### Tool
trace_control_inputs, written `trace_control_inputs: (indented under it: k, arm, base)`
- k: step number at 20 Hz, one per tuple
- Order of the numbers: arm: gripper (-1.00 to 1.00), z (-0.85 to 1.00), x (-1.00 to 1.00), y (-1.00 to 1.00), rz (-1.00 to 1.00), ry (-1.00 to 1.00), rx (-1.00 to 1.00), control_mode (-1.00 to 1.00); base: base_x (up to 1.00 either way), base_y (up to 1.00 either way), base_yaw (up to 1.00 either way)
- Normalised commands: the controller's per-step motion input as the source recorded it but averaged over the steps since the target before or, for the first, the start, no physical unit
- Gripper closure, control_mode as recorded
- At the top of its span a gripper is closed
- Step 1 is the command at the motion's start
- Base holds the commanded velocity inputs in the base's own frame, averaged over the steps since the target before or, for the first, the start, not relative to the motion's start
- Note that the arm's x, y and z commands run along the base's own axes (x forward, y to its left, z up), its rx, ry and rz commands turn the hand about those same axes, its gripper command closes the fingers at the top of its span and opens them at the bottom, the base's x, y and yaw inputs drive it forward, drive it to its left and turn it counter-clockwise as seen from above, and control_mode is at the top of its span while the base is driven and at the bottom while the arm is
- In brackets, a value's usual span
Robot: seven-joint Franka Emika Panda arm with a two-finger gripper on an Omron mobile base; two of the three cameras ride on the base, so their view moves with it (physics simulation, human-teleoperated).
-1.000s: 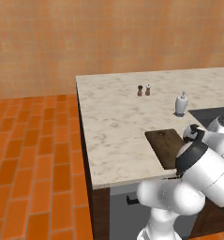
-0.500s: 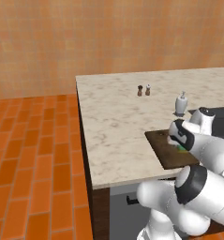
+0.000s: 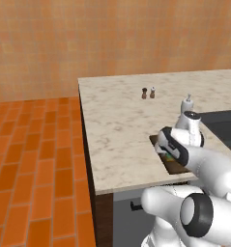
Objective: Pick up the sponge from the counter and clean the cutting board by briefly scrubbing or pressing down on the cutting board. Once finished, release the sponge.
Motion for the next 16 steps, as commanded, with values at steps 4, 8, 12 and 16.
trace_control_inputs:
  k: [4,8,12,16]
  arm:
    - [1.0,0.0,0.0,0.16,0.0,0.12,0.0,-1.0]
    - [1.0,0.0,0.0,0.15,0.0,0.07,0.0,-1.0]
    - [1.0,-0.19,0.0,0.0,0.0,0.04,0.0,-1.0]
    - [1.0,-0.44,0.0,0.0,0.0,0.13,0.0,-1.0]
  base:
    - [0.0,0.0,0.0]
    - [0.0,0.0,0.0]
    - [0.0,0.0,0.0]
    - [0.0,0.0,0.0]
